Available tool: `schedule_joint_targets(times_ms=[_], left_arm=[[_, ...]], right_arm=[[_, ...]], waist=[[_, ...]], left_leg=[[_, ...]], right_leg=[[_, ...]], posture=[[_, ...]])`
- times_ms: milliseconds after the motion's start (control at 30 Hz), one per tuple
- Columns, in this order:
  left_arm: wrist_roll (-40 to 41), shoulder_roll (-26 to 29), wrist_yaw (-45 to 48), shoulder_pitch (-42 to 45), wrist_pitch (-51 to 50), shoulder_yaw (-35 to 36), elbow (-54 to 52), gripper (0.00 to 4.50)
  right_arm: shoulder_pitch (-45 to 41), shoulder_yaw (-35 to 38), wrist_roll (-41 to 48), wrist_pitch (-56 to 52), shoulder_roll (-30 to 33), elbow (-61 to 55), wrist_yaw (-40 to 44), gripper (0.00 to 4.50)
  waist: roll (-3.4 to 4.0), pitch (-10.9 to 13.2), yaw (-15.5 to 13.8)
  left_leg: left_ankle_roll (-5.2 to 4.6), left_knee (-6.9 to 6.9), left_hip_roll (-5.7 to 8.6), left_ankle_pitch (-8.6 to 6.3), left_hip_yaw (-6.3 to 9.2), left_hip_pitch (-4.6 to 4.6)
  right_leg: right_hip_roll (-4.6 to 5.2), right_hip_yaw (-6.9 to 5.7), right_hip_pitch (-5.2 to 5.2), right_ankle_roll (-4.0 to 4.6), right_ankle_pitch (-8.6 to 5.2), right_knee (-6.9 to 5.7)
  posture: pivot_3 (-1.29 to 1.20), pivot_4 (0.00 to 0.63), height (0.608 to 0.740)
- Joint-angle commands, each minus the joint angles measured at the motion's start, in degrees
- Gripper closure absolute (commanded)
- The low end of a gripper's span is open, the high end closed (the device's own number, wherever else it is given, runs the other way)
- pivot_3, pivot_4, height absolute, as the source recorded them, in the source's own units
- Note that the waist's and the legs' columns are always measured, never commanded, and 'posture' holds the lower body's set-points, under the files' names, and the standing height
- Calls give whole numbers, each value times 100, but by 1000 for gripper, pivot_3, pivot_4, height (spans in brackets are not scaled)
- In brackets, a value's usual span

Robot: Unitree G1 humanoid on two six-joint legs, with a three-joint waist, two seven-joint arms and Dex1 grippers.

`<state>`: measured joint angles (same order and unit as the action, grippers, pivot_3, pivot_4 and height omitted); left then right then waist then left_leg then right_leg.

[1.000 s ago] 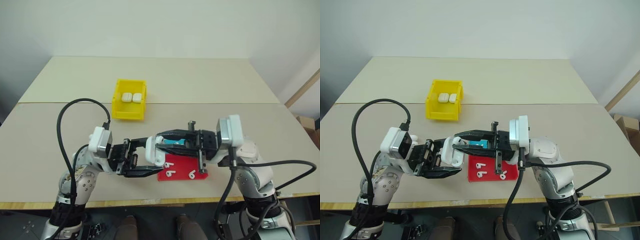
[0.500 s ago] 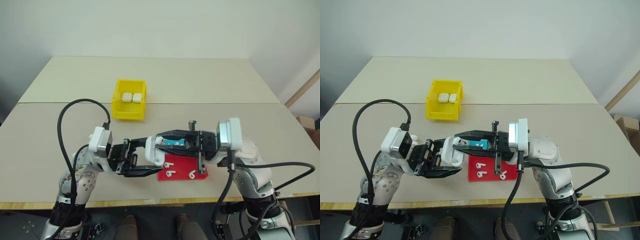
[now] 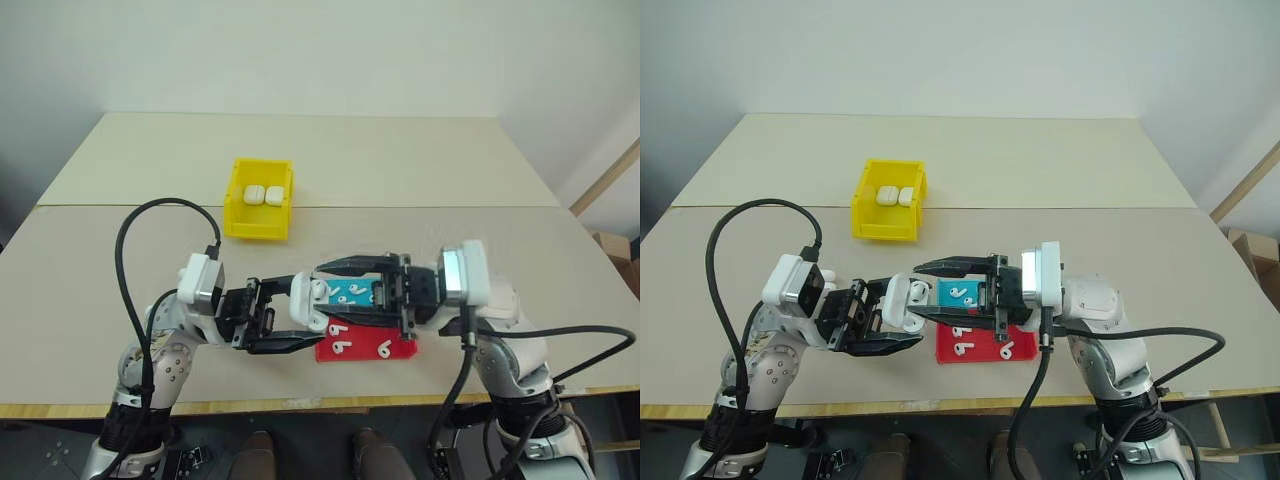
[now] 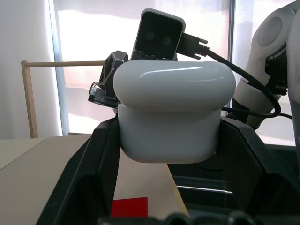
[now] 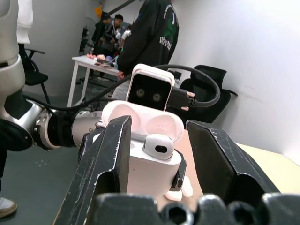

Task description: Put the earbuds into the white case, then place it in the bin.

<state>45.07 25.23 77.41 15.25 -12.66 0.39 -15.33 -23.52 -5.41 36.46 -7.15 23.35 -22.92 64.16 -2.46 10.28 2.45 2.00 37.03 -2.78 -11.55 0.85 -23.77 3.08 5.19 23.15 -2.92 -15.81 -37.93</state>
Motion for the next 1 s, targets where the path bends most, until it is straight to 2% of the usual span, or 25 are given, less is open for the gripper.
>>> schedule_joint_targets(times_ms=[33, 200, 333, 500, 667, 800, 867, 1000], left_arm=[[63, 88, 71, 3, 92, 148, -91, 1675], [107, 159, 74, -53, 61, 219, -164, 1675], [102, 216, 61, -127, 70, 270, -180, 1675], [115, 503, 190, -373, 108, 565, -141, 1675], [186, 858, 358, -667, 103, 946, -102, 1675], [253, 1169, 516, -1036, 76, 1367, -111, 1675], [272, 1294, 582, -1212, 77, 1540, -116, 1675], [332, 1504, 661, -1597, 80, 1881, -169, 1675]], right_arm=[[-166, 436, 512, -362, 186, -101, -167, 2163], [-516, 825, 649, -1096, 750, 46, -587, 2163], [-930, 611, 82, -1672, 1414, 286, -818, 2163], [-1454, 256, -343, -2430, 1792, 561, -1007, 2163], [-2185, -354, -629, -3362, 2037, 922, -807, 2163], [-2929, -1263, -1295, -3819, 2268, 1160, -440, 2163], [-3259, -1700, -1655, -3915, 2334, 1294, -251, 2163], [-3885, -2797, -2500, -3669, 2563, 1545, 689, 2163]], waist=[[0, 0, 0], [0, 0, 3], [0, 0, 1], [1, 1, 19], [4, 2, 13], [8, 5, 5], [10, 6, 9], [12, 8, 12]], left_leg=[[0, 0, 0, 0, 0, 0], [0, 0, 0, 0, 0, 0], [0, 0, 1, 0, -1, 1], [-1, -2, 0, 0, -3, -1], [-1, -1, -2, 0, -5, 0], [-1, -2, -2, 0, -8, -6], [-1, -5, -3, 0, -8, -6], [-1, -9, -5, -1, -11, -6]], right_leg=[[0, 0, 0, 0, 0, 0], [0, 1, 0, 1, 0, -1], [0, 1, 1, 1, 0, 0], [0, 4, 5, 1, 0, 2], [0, 5, 8, 2, 0, 1], [3, 5, 14, 1, 0, 6], [3, 4, 16, 3, -1, 7], [4, 4, 23, 5, -2, 6]], posture=[[0, 150, 740], [0, 150, 740], [0, 150, 740], [0, 150, 740], [0, 150, 740], [0, 150, 740], [0, 150, 740], [0, 150, 740]])
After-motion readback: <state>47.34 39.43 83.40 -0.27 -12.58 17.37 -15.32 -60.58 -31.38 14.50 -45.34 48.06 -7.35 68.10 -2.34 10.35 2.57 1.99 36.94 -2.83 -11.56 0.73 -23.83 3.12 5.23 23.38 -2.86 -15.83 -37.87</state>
